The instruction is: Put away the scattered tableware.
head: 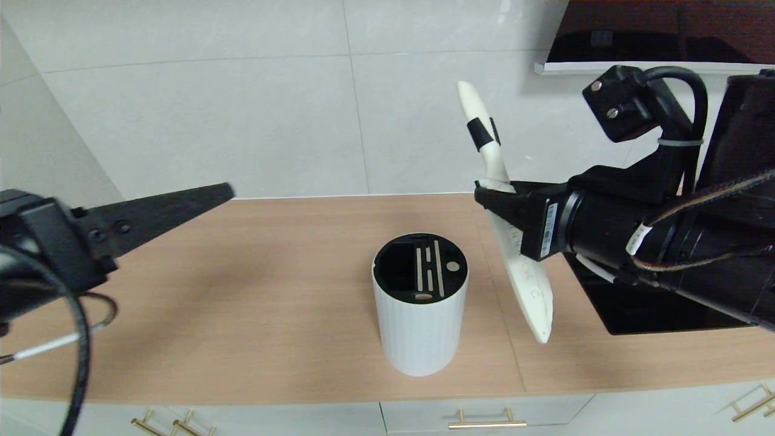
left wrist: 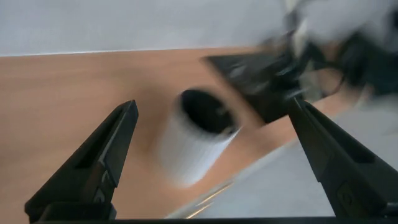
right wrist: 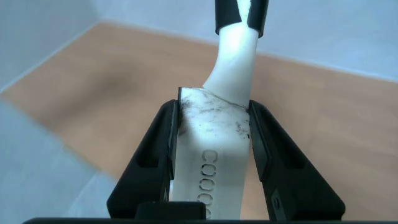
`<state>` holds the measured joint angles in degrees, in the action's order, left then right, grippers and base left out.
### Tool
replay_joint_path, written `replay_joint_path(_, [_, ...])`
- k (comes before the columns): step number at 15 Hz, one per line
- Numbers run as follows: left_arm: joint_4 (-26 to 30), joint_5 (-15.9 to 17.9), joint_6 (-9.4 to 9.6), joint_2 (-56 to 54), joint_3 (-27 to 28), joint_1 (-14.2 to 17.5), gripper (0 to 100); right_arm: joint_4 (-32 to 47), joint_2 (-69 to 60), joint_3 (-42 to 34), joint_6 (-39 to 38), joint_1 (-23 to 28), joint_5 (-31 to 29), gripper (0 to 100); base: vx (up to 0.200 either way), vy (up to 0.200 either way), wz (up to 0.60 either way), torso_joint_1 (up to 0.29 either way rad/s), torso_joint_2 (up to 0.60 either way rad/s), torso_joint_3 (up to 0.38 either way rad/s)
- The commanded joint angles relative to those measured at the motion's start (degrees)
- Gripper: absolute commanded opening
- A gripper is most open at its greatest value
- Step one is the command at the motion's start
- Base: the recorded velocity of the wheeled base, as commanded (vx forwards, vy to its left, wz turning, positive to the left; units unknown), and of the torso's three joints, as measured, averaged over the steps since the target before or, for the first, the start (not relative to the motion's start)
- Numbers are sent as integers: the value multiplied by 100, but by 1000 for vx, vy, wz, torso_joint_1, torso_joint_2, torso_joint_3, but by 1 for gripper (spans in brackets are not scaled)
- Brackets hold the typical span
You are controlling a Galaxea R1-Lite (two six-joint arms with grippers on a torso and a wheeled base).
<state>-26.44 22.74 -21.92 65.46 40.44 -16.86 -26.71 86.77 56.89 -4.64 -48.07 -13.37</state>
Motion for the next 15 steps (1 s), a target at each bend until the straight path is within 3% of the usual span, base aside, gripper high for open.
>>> replay_joint_path(1, [-810, -287, -656, 1452, 149, -1109, 100, -10, 147, -143, -10, -256, -25, 0, 0, 0, 0, 0, 0, 0])
replay_joint_path(4, [-1557, -401, -1078, 1856, 325, -1654, 100, -10, 182, -161, 7, -265, -34, 0, 0, 0, 0, 0, 0, 0])
replay_joint_path(5, [-1566, -656, -1359, 2014, 632, -1900, 100, -10, 138, -126, 7, -282, -60, 0, 0, 0, 0, 0, 0, 0])
replay_joint_path(8, [-1619, -1386, -1376, 2234, 773, -2357, 100, -1, 191, -108, 7, -757, -675, 0, 0, 0, 0, 0, 0, 0])
replay_joint_path(10, [-1663, -1430, -1376, 2436, 834, -2489, 100, -10, 305, -47, -1, -915, -965, 0, 0, 0, 0, 0, 0, 0])
replay_joint_path(13, [-2410, -1808, -1368, 2884, 843, -2524, 100, -18, 446, -47, -10, -1073, -983, 0, 0, 0, 0, 0, 0, 0])
replay_joint_path(15, [-2577, -1887, -1359, 3034, 843, -2524, 100, -36, 516, -64, -19, -1152, -983, 0, 0, 0, 0, 0, 0, 0])
